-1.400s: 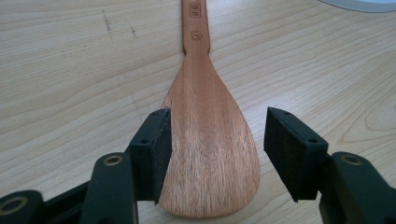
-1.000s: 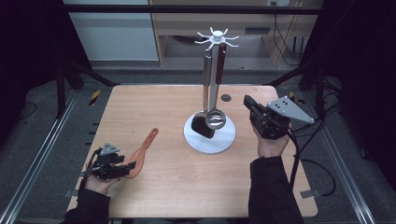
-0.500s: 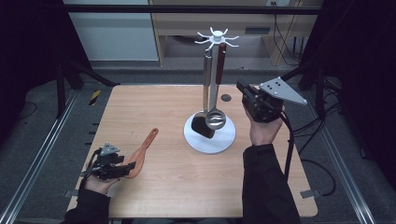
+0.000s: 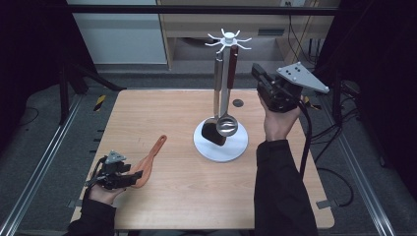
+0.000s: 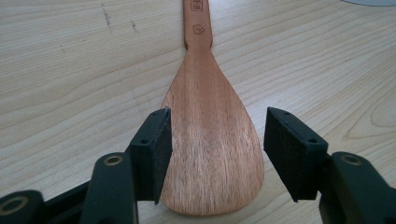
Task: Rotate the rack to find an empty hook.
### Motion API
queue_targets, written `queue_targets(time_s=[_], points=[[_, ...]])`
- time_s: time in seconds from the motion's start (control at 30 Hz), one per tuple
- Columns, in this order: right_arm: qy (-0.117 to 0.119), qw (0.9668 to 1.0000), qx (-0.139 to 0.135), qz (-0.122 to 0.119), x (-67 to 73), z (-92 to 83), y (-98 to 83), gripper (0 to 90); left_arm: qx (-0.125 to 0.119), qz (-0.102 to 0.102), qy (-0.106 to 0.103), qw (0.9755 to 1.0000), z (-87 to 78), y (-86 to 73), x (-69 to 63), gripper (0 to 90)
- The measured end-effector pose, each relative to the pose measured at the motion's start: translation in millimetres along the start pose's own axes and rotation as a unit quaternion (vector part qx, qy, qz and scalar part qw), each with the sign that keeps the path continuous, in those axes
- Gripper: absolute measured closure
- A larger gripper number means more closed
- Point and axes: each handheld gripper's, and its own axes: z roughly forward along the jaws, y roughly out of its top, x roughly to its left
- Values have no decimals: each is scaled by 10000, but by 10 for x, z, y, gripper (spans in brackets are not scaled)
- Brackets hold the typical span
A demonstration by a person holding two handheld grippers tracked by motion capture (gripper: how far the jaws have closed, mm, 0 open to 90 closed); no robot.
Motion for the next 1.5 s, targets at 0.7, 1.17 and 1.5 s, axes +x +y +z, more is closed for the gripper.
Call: queue_targets(time_s=[0.7,1.17,1.5], points=[[306,9994,-147,-106,185,126,246,900,8,18,-9,10000,-4,-4,2,418],[420,9990,-59,-167,236,173,245,900,18,13,-8,10000,0,-4,5,417],[504,9984,-17,-240,266,185,253,900,35,14,-11,10000,0,-4,6,417]])
